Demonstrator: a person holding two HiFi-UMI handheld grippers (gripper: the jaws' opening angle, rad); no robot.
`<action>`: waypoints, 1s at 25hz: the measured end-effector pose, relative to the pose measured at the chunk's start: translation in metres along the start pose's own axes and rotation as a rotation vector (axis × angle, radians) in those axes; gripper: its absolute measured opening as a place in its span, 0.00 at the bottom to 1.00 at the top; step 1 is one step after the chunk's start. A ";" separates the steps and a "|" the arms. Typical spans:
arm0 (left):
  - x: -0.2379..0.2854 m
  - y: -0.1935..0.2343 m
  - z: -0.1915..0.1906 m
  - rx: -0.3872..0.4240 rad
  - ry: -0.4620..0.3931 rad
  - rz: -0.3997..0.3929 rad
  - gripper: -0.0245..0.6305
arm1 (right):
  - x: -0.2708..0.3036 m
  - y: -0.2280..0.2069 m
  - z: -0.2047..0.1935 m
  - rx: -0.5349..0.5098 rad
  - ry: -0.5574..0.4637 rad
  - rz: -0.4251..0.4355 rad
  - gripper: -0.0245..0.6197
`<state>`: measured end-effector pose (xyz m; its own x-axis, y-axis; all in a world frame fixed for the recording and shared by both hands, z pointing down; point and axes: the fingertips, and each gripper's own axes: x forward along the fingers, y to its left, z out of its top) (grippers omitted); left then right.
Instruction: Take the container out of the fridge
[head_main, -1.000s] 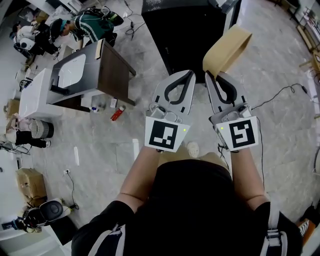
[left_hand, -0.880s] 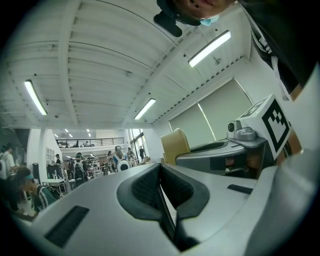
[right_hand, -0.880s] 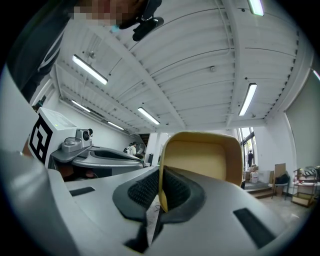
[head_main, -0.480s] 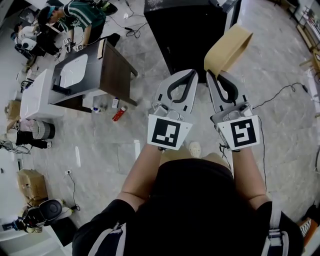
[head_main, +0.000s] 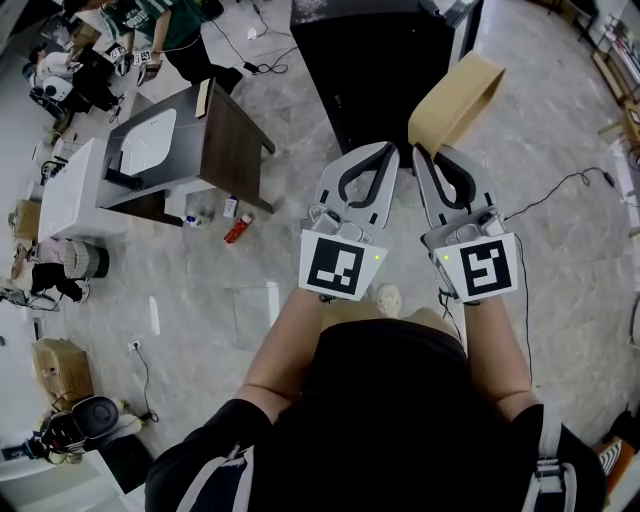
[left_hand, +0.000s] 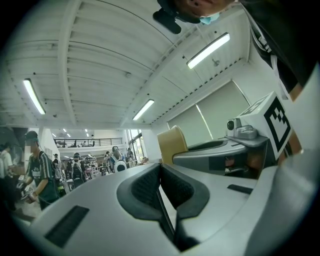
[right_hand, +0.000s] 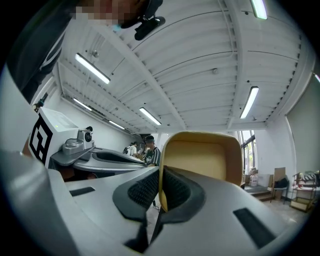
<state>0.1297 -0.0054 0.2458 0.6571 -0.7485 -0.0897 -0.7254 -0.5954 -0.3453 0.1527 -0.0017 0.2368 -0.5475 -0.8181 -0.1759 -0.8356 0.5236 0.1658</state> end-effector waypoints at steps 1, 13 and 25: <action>0.000 -0.001 -0.001 -0.001 0.000 0.000 0.07 | 0.000 0.001 0.002 -0.005 -0.015 -0.007 0.10; 0.005 0.000 0.001 -0.008 -0.007 -0.010 0.07 | 0.002 -0.005 0.005 0.005 -0.017 -0.033 0.10; 0.016 0.008 0.002 -0.042 -0.019 -0.012 0.07 | 0.009 -0.016 0.005 0.005 -0.011 -0.045 0.10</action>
